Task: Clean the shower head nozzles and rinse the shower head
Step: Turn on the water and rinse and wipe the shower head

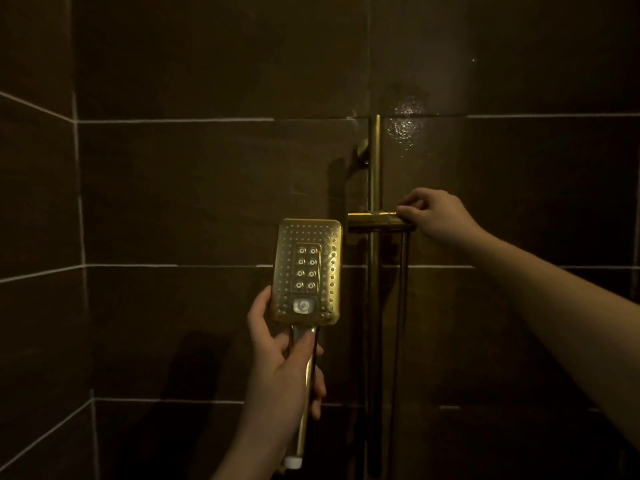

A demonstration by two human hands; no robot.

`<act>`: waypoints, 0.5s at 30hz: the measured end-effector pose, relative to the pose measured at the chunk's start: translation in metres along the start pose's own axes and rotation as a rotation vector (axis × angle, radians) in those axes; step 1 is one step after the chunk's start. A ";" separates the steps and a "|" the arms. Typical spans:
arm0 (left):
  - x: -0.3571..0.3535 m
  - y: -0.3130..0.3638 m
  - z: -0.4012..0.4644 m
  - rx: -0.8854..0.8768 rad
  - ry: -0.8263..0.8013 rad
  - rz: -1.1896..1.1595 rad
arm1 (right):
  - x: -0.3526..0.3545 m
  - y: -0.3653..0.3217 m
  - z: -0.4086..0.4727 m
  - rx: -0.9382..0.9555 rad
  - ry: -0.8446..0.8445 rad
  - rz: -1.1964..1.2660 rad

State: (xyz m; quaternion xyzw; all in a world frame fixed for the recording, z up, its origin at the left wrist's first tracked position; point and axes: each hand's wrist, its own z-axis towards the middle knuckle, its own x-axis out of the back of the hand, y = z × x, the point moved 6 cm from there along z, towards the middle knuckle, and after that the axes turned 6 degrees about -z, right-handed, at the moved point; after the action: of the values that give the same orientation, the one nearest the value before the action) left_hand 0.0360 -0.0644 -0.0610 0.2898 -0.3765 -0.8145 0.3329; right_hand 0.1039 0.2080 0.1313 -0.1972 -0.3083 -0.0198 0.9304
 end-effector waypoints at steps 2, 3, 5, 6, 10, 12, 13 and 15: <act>0.005 -0.002 0.000 0.000 0.013 -0.004 | 0.003 0.002 0.004 -0.009 0.011 0.028; 0.007 -0.004 0.001 0.001 0.018 -0.007 | 0.003 0.004 0.005 -0.018 0.020 0.042; 0.007 -0.006 0.002 0.007 0.023 -0.012 | 0.003 0.007 0.006 -0.037 0.006 0.069; 0.006 -0.007 0.002 0.008 0.025 -0.012 | 0.002 0.007 0.007 -0.049 -0.019 0.078; 0.004 -0.006 0.006 0.011 0.016 -0.016 | -0.003 0.007 0.012 -0.070 -0.084 0.061; 0.004 -0.006 0.007 0.013 0.007 -0.023 | -0.005 0.005 0.014 -0.073 -0.079 0.076; 0.004 -0.005 0.008 0.010 0.003 -0.025 | -0.006 0.005 0.014 -0.075 -0.076 0.083; 0.004 -0.003 0.008 0.004 0.005 -0.027 | -0.004 0.004 0.015 -0.080 -0.060 0.098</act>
State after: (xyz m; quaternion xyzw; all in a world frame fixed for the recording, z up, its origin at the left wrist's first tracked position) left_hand 0.0267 -0.0623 -0.0597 0.2975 -0.3734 -0.8175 0.3222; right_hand 0.0930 0.2171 0.1382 -0.2497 -0.3250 0.0196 0.9119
